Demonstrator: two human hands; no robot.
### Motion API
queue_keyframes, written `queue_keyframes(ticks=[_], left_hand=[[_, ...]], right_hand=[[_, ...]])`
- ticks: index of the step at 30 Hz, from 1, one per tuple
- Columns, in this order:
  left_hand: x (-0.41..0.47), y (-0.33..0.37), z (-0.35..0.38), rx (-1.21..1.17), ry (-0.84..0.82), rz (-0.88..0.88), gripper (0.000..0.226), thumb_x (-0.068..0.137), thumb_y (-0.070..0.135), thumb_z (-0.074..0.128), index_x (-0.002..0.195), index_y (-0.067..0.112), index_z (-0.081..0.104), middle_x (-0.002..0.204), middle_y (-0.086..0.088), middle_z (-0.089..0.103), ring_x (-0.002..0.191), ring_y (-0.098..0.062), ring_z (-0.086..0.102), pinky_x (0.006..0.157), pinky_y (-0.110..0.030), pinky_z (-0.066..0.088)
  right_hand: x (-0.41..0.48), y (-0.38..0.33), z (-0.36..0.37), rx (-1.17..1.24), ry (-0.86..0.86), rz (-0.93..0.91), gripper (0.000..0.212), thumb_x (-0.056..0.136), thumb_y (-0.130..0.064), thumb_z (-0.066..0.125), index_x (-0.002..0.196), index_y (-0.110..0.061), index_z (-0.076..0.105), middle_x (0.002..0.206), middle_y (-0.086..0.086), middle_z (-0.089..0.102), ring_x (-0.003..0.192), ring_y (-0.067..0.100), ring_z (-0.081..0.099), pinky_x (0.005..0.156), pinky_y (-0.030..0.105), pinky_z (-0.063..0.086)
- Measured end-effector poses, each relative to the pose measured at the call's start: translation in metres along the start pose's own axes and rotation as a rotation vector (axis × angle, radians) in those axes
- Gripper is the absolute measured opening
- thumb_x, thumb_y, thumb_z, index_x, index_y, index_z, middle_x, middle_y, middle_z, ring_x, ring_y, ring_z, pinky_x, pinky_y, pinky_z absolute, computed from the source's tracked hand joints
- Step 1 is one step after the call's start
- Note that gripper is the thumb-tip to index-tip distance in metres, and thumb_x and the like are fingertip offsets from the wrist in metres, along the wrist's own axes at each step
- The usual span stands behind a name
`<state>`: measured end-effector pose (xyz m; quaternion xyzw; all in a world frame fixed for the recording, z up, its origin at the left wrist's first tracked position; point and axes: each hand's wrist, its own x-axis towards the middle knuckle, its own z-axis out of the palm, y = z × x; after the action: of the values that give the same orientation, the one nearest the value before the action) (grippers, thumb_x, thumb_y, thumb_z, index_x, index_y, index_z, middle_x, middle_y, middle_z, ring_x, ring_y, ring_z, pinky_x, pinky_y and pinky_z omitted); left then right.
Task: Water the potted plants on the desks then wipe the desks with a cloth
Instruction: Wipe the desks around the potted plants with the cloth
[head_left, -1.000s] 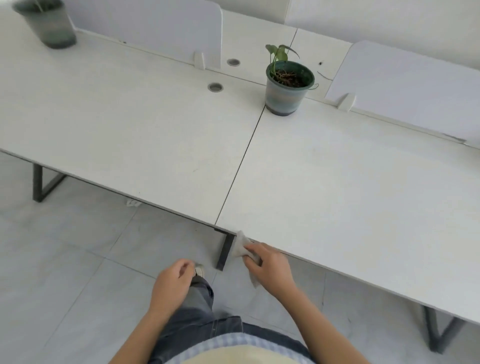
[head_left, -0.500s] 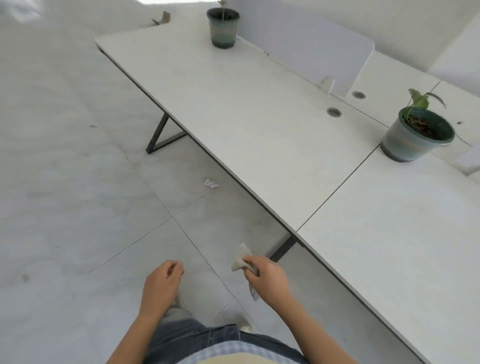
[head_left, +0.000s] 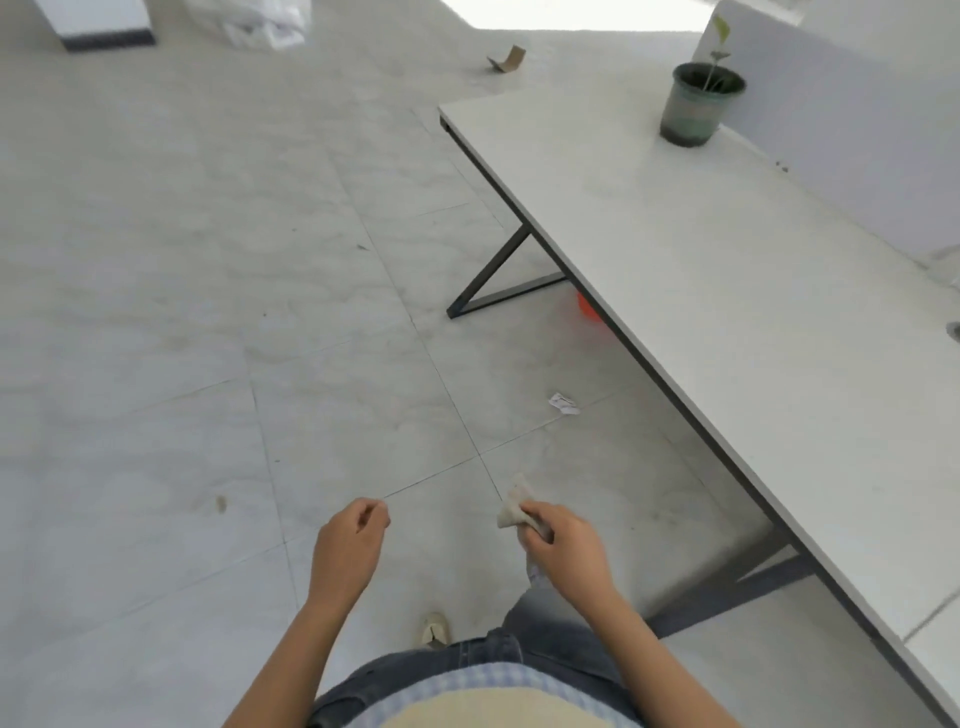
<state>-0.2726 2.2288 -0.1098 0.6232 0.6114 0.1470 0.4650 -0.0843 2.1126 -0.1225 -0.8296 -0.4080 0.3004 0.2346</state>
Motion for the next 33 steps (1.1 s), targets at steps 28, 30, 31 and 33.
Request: queue_keyframes(ticks=[28,30,31,33], left_hand=[[0.366,0.166,-0.001,-0.139,0.012,-0.114,0.026,0.093,0.014,0.045,0.070,0.019,0.057,0.078,-0.001,0.063,0.075,-0.019,0.059,0.061,-0.020,0.040],[0.398,0.175,0.000,-0.133,-0.002,-0.122,0.026,0.093,0.014,0.045,0.070,0.019,0.057,0.077,0.000,0.063,0.075,-0.018,0.059,0.061,-0.020,0.040],[0.416,0.182,0.000,-0.130,-0.020,-0.115,0.026,0.092,0.014,0.045,0.069,0.018,0.057,0.077,0.000,0.063,0.075,-0.019,0.059,0.061,-0.021,0.041],[0.461,0.201,-0.001,-0.105,-0.058,-0.075,0.025,0.092,0.015,0.046,0.070,0.016,0.058,0.077,-0.001,0.064,0.076,-0.020,0.060,0.064,-0.022,0.042]], right_hand=[[0.405,-0.116,-0.083,0.119,-0.085,0.072,0.025,0.088,-0.021,0.051,0.108,-0.019,0.065,0.078,-0.002,0.059,0.074,0.015,0.053,0.054,0.018,0.035],[0.432,-0.122,-0.086,0.148,-0.068,0.073,0.024,0.087,-0.018,0.052,0.106,-0.019,0.066,0.071,-0.006,0.056,0.070,0.012,0.052,0.054,0.017,0.034],[0.446,-0.126,-0.088,0.182,-0.048,0.076,0.023,0.087,-0.017,0.052,0.104,-0.020,0.067,0.066,-0.010,0.054,0.066,0.009,0.050,0.053,0.014,0.034],[0.477,-0.138,-0.093,0.257,-0.004,0.082,0.021,0.088,-0.017,0.052,0.099,-0.027,0.067,0.063,-0.013,0.052,0.060,0.004,0.047,0.053,0.014,0.034]])
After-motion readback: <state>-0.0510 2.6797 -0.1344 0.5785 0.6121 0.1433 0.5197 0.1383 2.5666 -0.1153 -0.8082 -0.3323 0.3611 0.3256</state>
